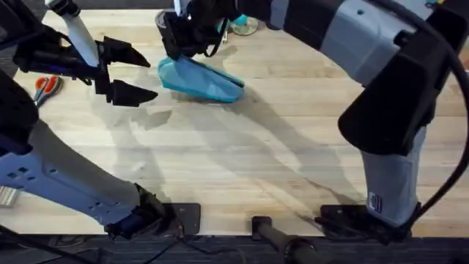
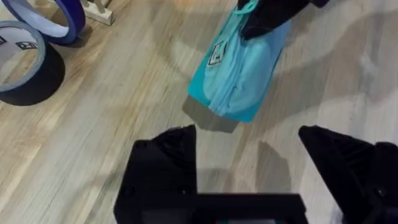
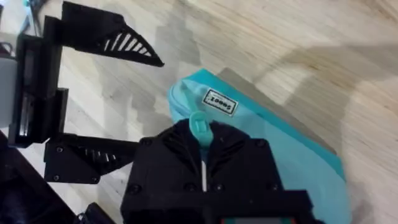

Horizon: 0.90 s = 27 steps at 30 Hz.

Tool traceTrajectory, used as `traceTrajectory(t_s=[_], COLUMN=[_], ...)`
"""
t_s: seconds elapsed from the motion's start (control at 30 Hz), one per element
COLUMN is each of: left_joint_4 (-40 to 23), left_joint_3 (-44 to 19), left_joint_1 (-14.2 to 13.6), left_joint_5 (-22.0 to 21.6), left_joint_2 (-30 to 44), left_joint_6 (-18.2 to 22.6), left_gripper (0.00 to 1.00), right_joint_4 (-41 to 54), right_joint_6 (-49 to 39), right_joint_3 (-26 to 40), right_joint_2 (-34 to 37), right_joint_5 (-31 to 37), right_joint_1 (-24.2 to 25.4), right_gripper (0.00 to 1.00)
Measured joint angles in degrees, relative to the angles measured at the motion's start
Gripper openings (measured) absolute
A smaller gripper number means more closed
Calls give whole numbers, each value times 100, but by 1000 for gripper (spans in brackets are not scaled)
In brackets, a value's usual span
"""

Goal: Unzip the bag, pick up the pens from the table one at a time and place them inside, then zip the bag closed.

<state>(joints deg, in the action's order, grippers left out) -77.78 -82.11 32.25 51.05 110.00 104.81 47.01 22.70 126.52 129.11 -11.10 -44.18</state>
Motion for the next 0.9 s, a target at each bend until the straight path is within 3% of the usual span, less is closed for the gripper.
traceTrajectory(t_s=[0.63,0.9], left_joint_4=[0,0], left_joint_3=[0,0], left_joint_1=[0,0], left_joint_5=[0,0], left_joint_2=[-2,-1], left_joint_6=[0,0], left_gripper=[995,995], right_joint_4=[76,148], right_joint_6=[-27,-27], right_joint_3=[0,0], right_joint_2=[-48,-460], right_joint_5=[0,41], right_joint_1=[1,105], right_gripper=[32,32])
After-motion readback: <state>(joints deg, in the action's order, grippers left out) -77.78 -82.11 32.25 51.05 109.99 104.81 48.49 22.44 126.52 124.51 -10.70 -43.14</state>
